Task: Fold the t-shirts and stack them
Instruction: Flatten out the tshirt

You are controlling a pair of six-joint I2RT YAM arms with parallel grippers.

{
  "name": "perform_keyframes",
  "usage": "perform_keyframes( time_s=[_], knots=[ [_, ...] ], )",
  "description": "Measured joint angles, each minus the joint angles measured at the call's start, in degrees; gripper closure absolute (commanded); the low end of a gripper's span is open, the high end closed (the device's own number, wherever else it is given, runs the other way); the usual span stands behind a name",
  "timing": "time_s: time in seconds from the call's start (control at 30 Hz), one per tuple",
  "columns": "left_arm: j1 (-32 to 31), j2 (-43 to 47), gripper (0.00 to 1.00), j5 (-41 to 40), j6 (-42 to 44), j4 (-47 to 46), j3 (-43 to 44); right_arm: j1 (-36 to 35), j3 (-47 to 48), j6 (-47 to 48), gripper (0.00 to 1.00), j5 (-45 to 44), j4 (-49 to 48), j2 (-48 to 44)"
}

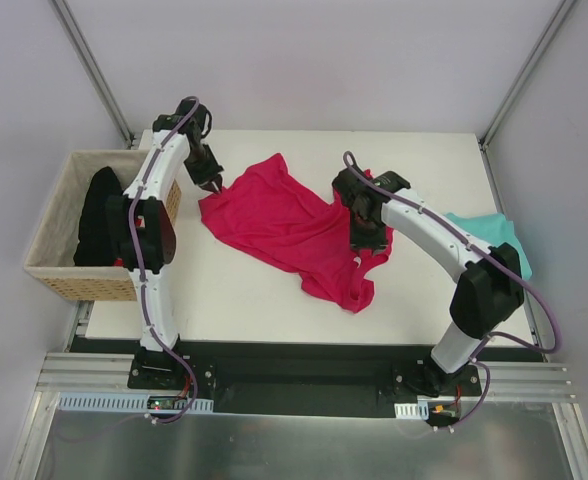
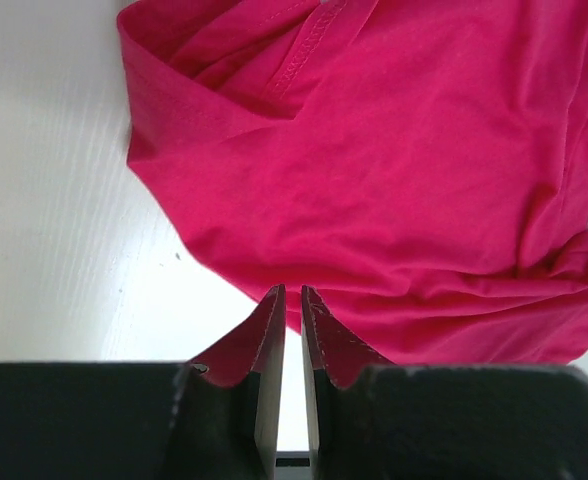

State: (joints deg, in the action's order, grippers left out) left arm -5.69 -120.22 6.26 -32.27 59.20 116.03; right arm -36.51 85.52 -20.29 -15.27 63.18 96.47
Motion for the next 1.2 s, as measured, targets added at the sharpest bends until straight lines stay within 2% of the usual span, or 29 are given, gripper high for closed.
perform_keyframes(
  time_s=[0.47, 0.93, 1.2],
  knots=[
    [0.2, -15.4, 0.88, 3.0, 0.1, -0.1, 12.1, 2.3, 1.8, -0.6, 0.64, 0.1, 1.8, 0.5],
    [1.7, -17.4, 0.87, 4.5, 0.9, 0.2, 13.0, 2.6, 4.9, -2.2, 0.65, 0.7, 2.5, 3.7],
    [1.8, -17.5, 0.88, 5.4, 2.0, 0.3, 10.6, 2.6, 4.9, -3.7, 0.65, 1.0, 2.7, 3.7]
  ],
)
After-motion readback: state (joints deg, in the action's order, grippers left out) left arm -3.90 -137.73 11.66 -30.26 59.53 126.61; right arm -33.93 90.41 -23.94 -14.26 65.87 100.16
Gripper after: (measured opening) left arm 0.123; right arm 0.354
